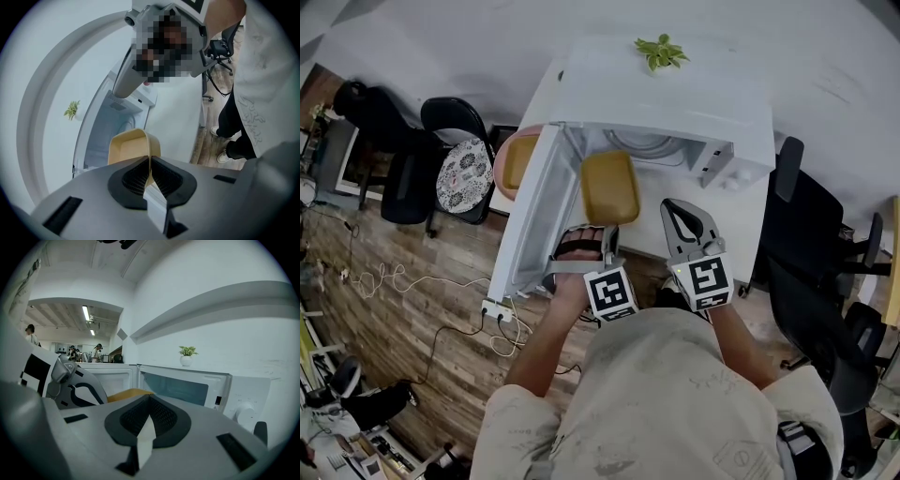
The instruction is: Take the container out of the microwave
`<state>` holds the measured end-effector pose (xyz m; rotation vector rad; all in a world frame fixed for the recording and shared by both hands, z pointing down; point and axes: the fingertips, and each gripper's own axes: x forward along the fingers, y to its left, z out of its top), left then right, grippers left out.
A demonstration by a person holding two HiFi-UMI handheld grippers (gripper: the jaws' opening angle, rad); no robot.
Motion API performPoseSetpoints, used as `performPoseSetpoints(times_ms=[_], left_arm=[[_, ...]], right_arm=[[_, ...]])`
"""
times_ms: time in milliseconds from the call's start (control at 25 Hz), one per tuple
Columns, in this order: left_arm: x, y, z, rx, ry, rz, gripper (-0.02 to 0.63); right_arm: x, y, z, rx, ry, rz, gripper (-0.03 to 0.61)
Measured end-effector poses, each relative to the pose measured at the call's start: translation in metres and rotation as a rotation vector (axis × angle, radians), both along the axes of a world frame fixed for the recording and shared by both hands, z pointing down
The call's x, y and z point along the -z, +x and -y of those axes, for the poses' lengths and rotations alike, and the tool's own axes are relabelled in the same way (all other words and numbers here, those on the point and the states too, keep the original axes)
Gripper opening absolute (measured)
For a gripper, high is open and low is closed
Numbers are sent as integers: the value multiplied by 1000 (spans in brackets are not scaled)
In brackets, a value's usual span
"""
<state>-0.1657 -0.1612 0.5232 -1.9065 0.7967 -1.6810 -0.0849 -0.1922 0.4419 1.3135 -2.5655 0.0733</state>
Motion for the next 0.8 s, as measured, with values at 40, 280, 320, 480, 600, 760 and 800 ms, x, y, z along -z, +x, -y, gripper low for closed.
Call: performPoseSetpoints(times_ms=[40,280,320,480,600,760,800], left_arm=[[0,1,-1,1,-2,-3,25],[2,2,-4,-9,2,4,25],[2,2,-4,-11,4,7,25],[5,3,-2,-17,12,14,25],[7,3,-2,-15,14,16,25],[11,4,-2,-18,16,21,25],[12,5,-3,-21,16,22,25]], right_arm=[[0,0,0,-2,-1,3,14],[-3,1,-2,-3,-4,6,14],[-3,0,-3,-1,-4,5,14],[0,2,-5,-4,-8,11,14],[-1,6,-6,-13,-5,12,14],[-4,13,-6,-34,-10,18,14],[-6,15,-6,-39,-13,18,14]])
